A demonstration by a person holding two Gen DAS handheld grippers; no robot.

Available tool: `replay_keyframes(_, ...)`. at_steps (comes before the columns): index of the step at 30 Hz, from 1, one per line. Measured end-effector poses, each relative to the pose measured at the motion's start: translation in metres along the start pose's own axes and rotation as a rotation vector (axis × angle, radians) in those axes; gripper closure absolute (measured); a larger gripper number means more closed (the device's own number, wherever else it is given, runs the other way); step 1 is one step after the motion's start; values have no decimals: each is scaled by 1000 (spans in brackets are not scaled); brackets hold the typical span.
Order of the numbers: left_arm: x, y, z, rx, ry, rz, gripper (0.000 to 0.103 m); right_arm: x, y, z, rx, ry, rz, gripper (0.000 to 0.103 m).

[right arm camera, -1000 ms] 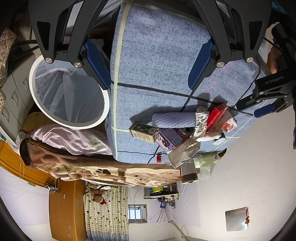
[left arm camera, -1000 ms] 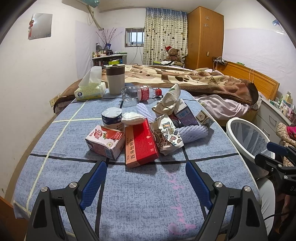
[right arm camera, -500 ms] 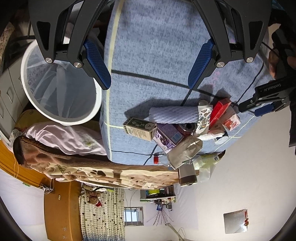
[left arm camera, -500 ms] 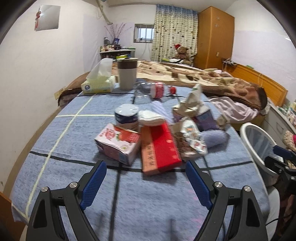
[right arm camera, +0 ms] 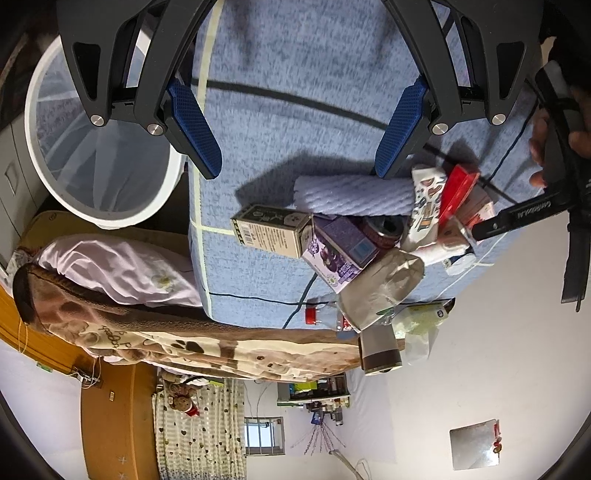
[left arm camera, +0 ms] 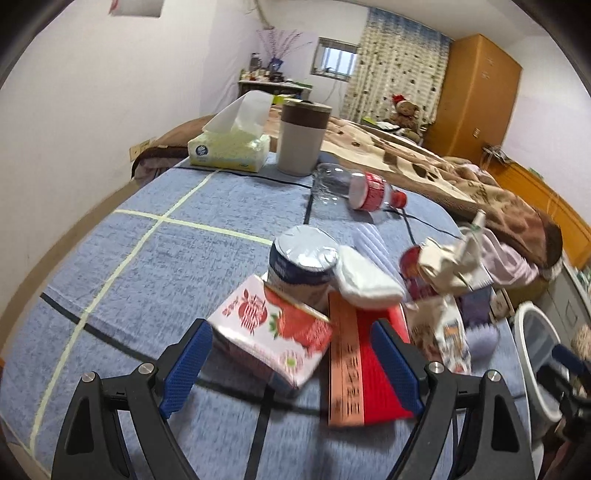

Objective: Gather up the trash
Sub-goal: 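Grasp the strawberry milk carton with the left tool while the right tool grasps the snack wrapper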

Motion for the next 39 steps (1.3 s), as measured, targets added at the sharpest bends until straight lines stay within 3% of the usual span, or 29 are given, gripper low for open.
replay_keyframes(8, -14, 26, -6, -97, -49, 14, 15, -1, 13, -1, -7, 4, -22, 16)
replay_keyframes(12, -3, 36, -20, -91, -73, -48, 14, -2, 16, -12, -37, -8, -25, 16)
replay_keyframes(20, 7, 20, -38, -105, -47, -32, 13, -4, 23, -44, -122, -28, -47, 17)
replay_keyframes(29, 22, 1, -59, -106, -87, -35, 14, 1, 42, -71, -203, -48, -106, 43)
replay_keyframes(34, 25, -4, -63, -116, -83, -23, 15, 0, 44, -84, -232, -68, -111, 63)
replay_keyframes(37, 29, -2, -66, -118, -89, -48, 25, 2, 42, -89, -239, -84, -114, 71)
replay_keyframes(39, 37, 6, -69, -118, -93, -99, 35, 2, 41, -91, -251, -85, -114, 83)
Point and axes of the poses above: each gripper's, at about its wrist camera, not at the fingertips, and y roughly the way its jaws point, z to its right, x to its underside, the point moved 8 cm from there along y, roughly the way its jaws point, and after that the axes turned 4 degrees about -x, right-handed, at the moved point
